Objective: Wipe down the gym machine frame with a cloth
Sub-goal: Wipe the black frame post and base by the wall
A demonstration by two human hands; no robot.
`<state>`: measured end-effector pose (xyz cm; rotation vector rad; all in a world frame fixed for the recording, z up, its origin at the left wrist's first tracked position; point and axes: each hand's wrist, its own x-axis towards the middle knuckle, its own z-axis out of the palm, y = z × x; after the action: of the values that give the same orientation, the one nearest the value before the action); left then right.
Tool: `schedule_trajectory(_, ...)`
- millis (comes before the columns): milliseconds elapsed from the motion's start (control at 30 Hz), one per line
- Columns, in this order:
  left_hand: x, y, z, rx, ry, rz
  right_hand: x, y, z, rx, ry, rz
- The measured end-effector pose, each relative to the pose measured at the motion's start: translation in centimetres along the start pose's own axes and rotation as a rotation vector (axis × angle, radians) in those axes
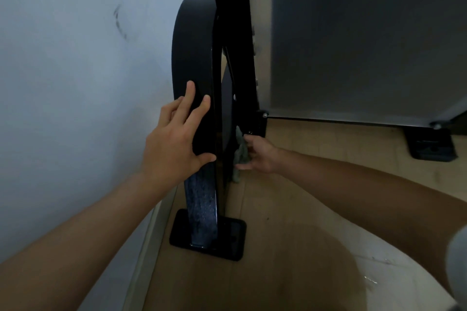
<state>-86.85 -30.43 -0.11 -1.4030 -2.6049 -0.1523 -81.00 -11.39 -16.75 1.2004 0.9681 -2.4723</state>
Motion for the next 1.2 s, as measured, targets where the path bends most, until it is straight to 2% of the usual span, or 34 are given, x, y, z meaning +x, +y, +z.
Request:
schedule_trajectory(233, -0.1, 0.1, -0.3, 0.032, 0.017, 0.017, -1.7, 4.3, -0.1, -0.181, 0.004, 0.105)
schedule_trajectory(367, 0.1, -0.3, -0.5, 0.038, 0.018, 0.026, -5.4, 1.5, 0.2, -0.512, -0.123, 0.212)
schedule_trajectory(433, 0.1, -0.4, -0.6, 0.047, 0.003, 0.038, -7.8, -1.9, 0.5, -0.648, -0.135, 0.161)
schedule_trajectory(600, 0.8, 0.0, -2.2, -0.005, 0.0, 0.07, -15.1, -7.6, 2.2, -0.817, -0.112, -0.151)
schedule_trajectory(667, 1.6, 0.1, -3.7, -0.148, 0.042, -0.025, -17.7, -8.1, 3.1, -0.849, -0.097, -0.29)
schedule_trajectory(733, 2.6, 0.1, -5.1, -0.458, 0.004, -0.216, -19.8, -8.2, 4.4, -0.882, -0.085, -0.427)
schedule_trajectory(833, 3.4, 0.1, -6.2, -1.193, -0.263, -0.353, -21.8, -8.1, 6.6, -0.833, -0.119, -0.575)
schedule_trajectory(900, 3.4, -0.1, -6.1, -1.431, -0.44, -0.336, -22.4, -7.8, 7.8, -0.79, -0.122, -0.718)
schedule_trajectory(967, 3.3, -0.5, -5.9, -1.543, -0.513, -0.332, -22.2, -7.5, 8.9, -0.797, -0.078, -0.855)
schedule_trajectory(1033, 3.5, -1.1, -5.8, -1.582, -0.459, -0.359, -21.6, -7.4, 9.7, -0.819, -0.011, -0.931)
schedule_trajectory(1100, 3.8, -1.9, -5.9, -1.597, -0.333, -0.41, -20.7, -7.4, 10.2, -0.773, 0.083, -0.954)
schedule_trajectory(1200, 4.4, -3.4, -5.9, -1.621, 0.004, -0.57, -19.3, -7.4, 10.8, -0.712, 0.321, -0.946)
